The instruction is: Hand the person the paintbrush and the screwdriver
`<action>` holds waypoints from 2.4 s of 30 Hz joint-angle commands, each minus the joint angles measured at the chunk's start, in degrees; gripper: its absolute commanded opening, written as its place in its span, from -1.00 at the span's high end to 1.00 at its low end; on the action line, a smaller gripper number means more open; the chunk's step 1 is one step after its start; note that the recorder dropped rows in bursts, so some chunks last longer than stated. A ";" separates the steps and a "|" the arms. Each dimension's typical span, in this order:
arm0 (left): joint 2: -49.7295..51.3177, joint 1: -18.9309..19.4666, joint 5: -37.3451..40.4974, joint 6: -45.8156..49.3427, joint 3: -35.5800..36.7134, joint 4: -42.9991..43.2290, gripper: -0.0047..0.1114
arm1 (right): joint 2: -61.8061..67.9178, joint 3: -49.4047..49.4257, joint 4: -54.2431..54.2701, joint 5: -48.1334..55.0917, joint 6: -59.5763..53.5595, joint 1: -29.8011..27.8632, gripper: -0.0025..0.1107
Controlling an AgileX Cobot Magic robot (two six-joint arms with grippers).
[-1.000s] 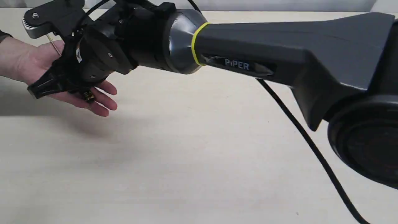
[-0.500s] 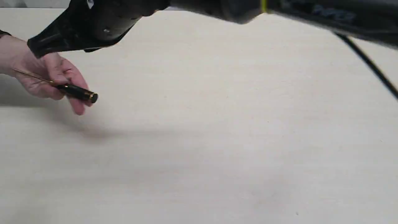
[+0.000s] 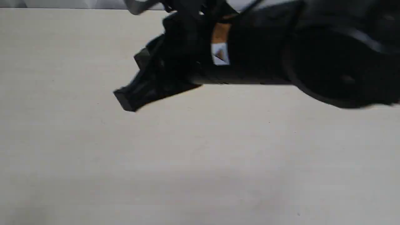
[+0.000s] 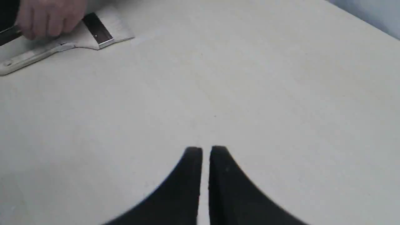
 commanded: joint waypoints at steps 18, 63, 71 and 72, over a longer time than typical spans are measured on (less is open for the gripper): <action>-0.14 -0.47 -0.32 -0.12 0.12 -0.20 0.92 | -36.29 25.58 18.07 10.01 0.21 0.07 0.88; -0.14 -0.47 -0.40 -0.12 0.12 -0.06 0.92 | -83.91 49.34 3.39 6.54 -12.75 -60.58 0.88; -0.14 -0.47 -0.31 -0.12 0.12 -0.23 0.92 | -83.91 49.72 3.99 7.68 -12.75 -60.58 0.88; -0.14 -0.47 -0.31 -0.12 0.12 -0.23 0.92 | -83.91 49.70 4.19 7.82 -12.75 -60.58 0.88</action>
